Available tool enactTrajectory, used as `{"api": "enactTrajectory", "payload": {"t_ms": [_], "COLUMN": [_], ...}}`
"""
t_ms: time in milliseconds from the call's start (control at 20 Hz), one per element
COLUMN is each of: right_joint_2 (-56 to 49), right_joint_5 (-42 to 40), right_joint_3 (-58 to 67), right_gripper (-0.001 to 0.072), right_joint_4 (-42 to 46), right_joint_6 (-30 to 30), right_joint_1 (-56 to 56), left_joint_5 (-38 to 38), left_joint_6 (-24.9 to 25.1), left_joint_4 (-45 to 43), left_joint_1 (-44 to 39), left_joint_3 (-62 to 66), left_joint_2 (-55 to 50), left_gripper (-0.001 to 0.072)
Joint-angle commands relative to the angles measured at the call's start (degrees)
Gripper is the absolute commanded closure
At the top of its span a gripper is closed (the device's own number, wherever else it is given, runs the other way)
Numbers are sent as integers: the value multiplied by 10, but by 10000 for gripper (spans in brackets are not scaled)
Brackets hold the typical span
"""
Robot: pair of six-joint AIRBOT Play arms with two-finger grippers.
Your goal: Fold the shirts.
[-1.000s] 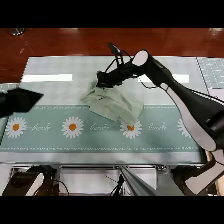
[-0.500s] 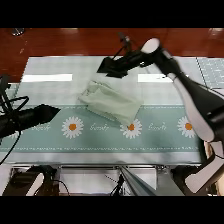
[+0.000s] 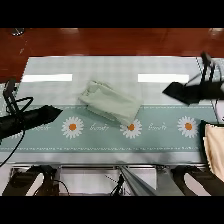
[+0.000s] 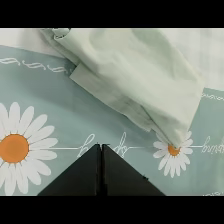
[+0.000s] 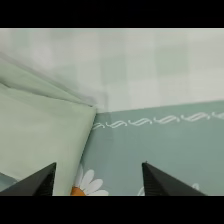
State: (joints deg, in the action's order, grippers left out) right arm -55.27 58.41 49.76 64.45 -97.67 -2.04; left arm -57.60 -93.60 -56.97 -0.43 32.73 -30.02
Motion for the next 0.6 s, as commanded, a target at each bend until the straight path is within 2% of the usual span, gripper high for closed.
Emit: {"api": "enactTrajectory", "payload": {"t_ms": [0,150,350,550], "right_joint_2": [97,13,-136,-265], "right_joint_5": [-207,-208,-115,-89], "right_joint_3": [-273,-276,-194,-94], "right_gripper": [97,97,97,98], "right_joint_4": [-207,-276,-346,-360], "right_joint_6": [2,82,191,206], "right_joint_1": [-7,44,55,97], "left_joint_5": [6,6,6,6], "left_joint_6": [-2,-1,-1,-2], "left_joint_4": [5,7,7,7], "left_joint_1": [0,-1,-1,-1], "left_joint_3": [-28,-46,-54,-54], "left_joint_2": [0,-1,-1,-1], "left_gripper": [681,681,680,680]}}
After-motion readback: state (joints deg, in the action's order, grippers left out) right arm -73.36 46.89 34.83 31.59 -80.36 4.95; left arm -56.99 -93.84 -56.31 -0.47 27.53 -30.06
